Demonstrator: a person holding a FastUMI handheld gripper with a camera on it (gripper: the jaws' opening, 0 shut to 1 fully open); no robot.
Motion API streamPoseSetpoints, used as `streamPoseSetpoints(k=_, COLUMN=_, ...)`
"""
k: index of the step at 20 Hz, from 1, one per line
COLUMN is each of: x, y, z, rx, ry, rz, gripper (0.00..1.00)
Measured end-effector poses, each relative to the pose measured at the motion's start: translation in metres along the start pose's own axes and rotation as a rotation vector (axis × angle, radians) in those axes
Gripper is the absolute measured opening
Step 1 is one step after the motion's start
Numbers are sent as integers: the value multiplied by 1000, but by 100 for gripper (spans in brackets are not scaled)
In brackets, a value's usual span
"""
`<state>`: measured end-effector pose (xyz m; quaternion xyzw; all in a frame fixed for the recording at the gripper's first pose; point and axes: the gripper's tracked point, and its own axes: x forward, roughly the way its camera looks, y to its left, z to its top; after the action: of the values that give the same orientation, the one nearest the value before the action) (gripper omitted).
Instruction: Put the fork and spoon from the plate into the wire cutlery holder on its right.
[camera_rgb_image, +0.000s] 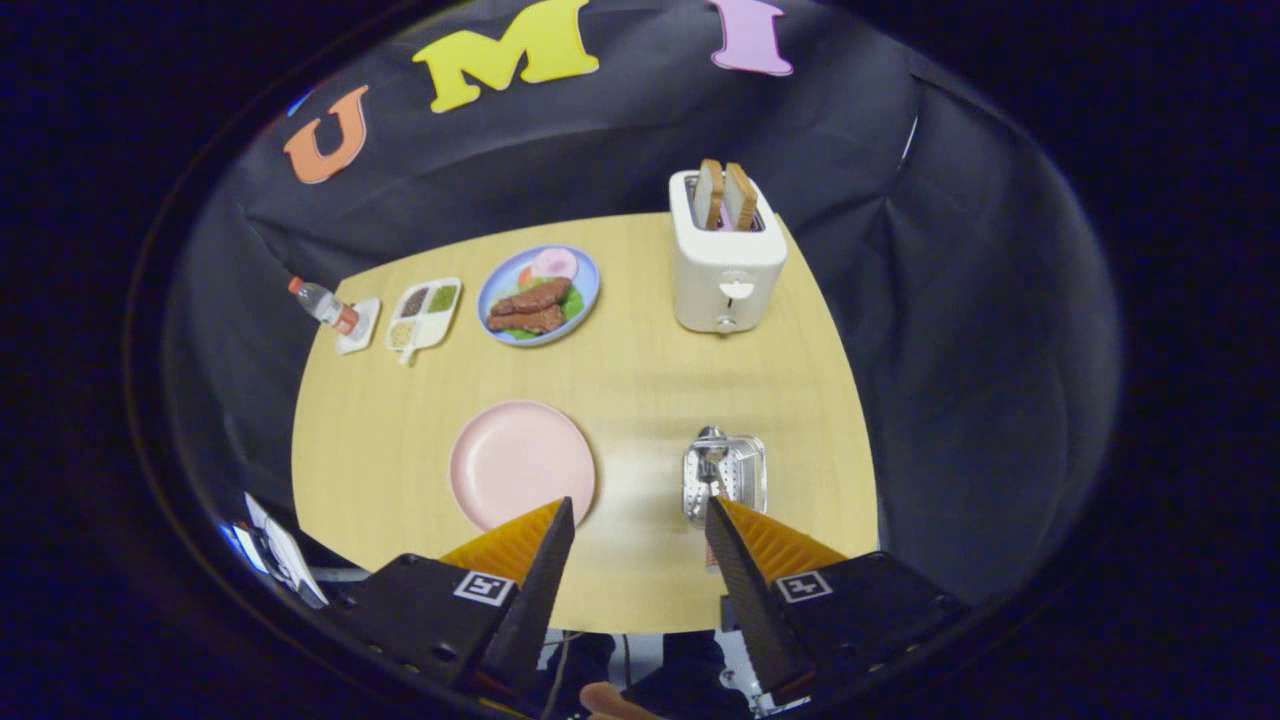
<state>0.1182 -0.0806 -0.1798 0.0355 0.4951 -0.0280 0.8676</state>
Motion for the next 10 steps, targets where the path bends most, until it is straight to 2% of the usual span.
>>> streamPoseSetpoints(k=3, x=-36, y=18, z=13, rx=-19, ry=-186, rz=-12, gripper=83)
streamPoseSetpoints(k=7, x=-86, y=50, z=21, rx=-51, ry=-385, rz=-22, gripper=96)
streamPoseSetpoints(k=10, x=-117, y=73, z=20, rx=-63, ry=-488, rz=-32, gripper=97)
